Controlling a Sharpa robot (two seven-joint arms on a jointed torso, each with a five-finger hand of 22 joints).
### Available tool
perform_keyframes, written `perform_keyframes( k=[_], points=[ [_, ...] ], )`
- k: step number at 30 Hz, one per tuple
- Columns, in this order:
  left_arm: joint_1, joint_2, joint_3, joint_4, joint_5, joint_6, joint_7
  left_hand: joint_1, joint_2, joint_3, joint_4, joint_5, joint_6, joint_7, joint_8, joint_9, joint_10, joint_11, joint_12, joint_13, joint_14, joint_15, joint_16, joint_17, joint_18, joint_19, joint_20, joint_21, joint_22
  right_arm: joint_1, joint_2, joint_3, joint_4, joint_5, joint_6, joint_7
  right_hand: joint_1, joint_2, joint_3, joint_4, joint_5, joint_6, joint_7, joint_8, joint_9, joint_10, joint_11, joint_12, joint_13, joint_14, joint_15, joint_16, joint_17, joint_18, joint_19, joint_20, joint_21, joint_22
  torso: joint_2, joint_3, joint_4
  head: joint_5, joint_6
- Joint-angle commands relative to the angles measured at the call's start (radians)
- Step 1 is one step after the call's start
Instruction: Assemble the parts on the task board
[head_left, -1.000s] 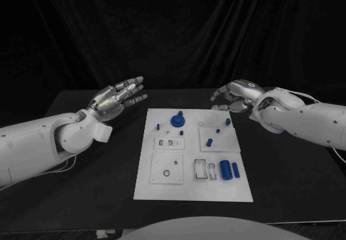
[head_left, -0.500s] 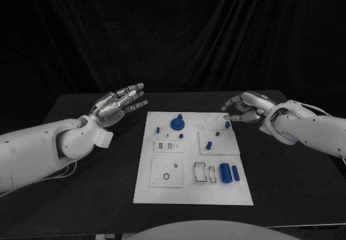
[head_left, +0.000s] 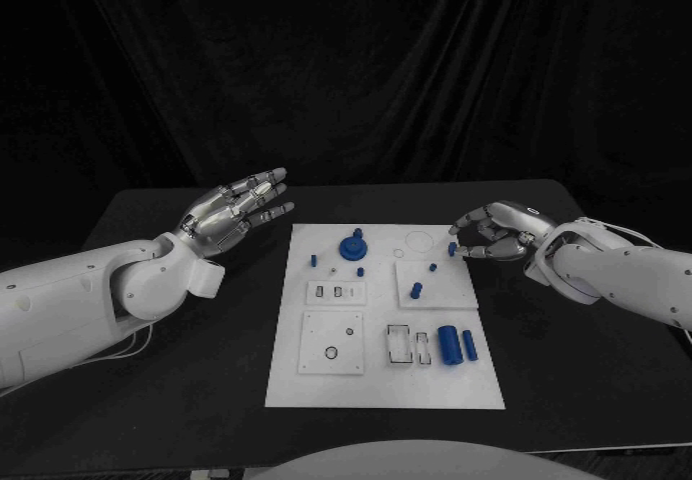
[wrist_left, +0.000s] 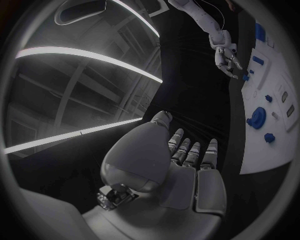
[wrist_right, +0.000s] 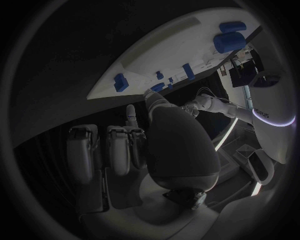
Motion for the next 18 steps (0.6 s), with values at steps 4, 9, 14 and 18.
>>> perform_keyframes(
  k=[4,9,14,18],
  points=[
    [-0.003,0.002,0.001,0.0,0.003,0.017,0.014,-0.008,-0.001,0.004,0.0,0.005,0.003,0.001,0.003,0.001,-0.002,-0.003,0.003,-0.001,0.002,-0.003,0.0,0.0,0.011,-0.007,0.0,-0.007,-0.002,-0.014,0.006,0.0,-0.016,0.013,0.021,-0.016,0.035,0.007,0.005,0.0,0.054,-0.035,0.002,0.023,0.006,0.104,-0.003,0.003,0.263,0.104,-0.004,0.003,0.263,-0.008,0.104,-0.006,0.007,0.263,0.001,-0.0009,0.0002,0.0,0.002],
    [-0.004,0.002,0.001,0.0,0.003,0.019,0.014,-0.008,-0.001,0.004,0.0,0.005,0.003,0.001,0.003,0.001,-0.002,-0.003,0.003,-0.001,0.002,-0.003,0.0,0.0,0.011,-0.007,0.0,-0.007,-0.002,-0.019,0.01,0.0,-0.024,0.013,0.016,-0.036,0.039,0.015,0.009,-0.001,0.1,-0.061,0.005,0.037,0.008,0.104,0.0,0.003,0.263,0.104,-0.002,0.003,0.263,-0.008,0.104,-0.004,0.007,0.263,0.0,-0.0007,0.0002,-0.001,0.003],
    [-0.005,0.003,0.001,-0.001,0.003,0.022,0.013,-0.008,-0.001,0.004,0.0,0.005,0.003,0.001,0.003,0.001,-0.002,-0.003,0.003,-0.001,0.002,-0.003,0.0,0.0,0.011,-0.007,0.0,-0.007,-0.002,-0.021,0.018,0.0,-0.034,0.013,0.016,-0.055,0.041,0.016,0.011,-0.001,0.12,-0.08,0.008,0.045,0.009,0.104,0.001,0.003,0.263,0.104,-0.001,0.003,0.263,-0.008,0.104,-0.003,0.007,0.263,0.0,-0.0001,0.0005,-0.002,0.002],
    [-0.005,0.002,0.001,-0.001,0.003,0.023,0.013,-0.008,0.0,0.006,-0.001,0.005,0.002,0.002,0.003,0.001,-0.002,-0.002,0.003,-0.001,0.001,-0.002,0.0,0.0,0.011,-0.007,0.0,-0.007,-0.002,-0.022,0.025,0.0,-0.041,0.013,0.012,-0.068,0.041,0.018,0.011,-0.001,0.124,-0.089,0.009,0.047,0.009,0.104,0.003,0.003,0.263,0.104,-0.001,0.003,0.263,-0.008,0.104,-0.002,0.007,0.263,0.0,-0.0007,0.0011,-0.002,0.001]
  ],
)
